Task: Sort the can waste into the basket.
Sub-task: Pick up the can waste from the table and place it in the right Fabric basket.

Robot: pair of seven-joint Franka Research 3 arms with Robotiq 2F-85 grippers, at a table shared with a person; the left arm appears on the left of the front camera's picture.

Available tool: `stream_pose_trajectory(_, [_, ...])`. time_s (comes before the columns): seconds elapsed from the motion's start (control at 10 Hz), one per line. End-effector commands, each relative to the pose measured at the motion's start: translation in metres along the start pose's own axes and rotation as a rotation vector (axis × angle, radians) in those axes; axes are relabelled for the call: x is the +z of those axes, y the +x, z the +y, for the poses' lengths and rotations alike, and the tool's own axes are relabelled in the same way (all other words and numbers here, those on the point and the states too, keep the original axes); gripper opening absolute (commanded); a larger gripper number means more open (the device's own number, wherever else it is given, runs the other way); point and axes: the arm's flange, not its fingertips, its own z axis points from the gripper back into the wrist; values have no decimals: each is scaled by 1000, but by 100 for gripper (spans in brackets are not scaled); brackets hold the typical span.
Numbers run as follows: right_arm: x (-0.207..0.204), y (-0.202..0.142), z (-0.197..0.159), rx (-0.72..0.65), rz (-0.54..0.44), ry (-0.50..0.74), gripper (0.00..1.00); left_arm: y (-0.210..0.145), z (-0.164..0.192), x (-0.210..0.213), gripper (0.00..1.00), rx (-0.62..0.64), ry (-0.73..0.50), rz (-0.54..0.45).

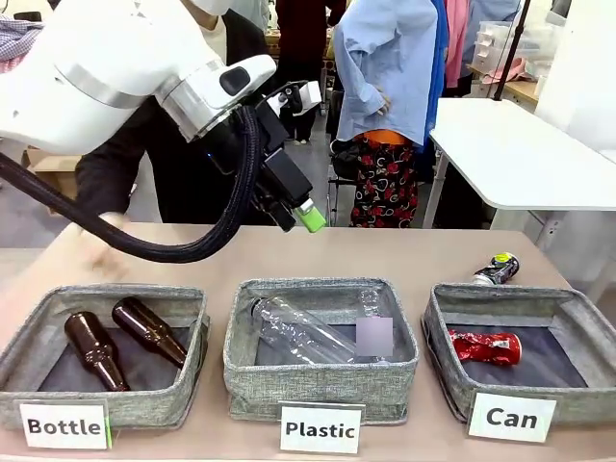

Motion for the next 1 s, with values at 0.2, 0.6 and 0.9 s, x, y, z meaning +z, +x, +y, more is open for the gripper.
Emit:
stream_pose_trajectory(0.2, [-22, 3, 7, 14, 25, -1, 100, -30, 15, 40, 100, 21, -31, -138])
stream_pose_trajectory(0.6, [-126, 41, 16, -64, 127, 150, 100, -147, 60, 122, 100, 219, -117, -410])
stream_pose_trajectory(0.9, [-164, 69, 4, -77, 137, 493, 100, -256, 99, 132, 100, 510, -260, -751])
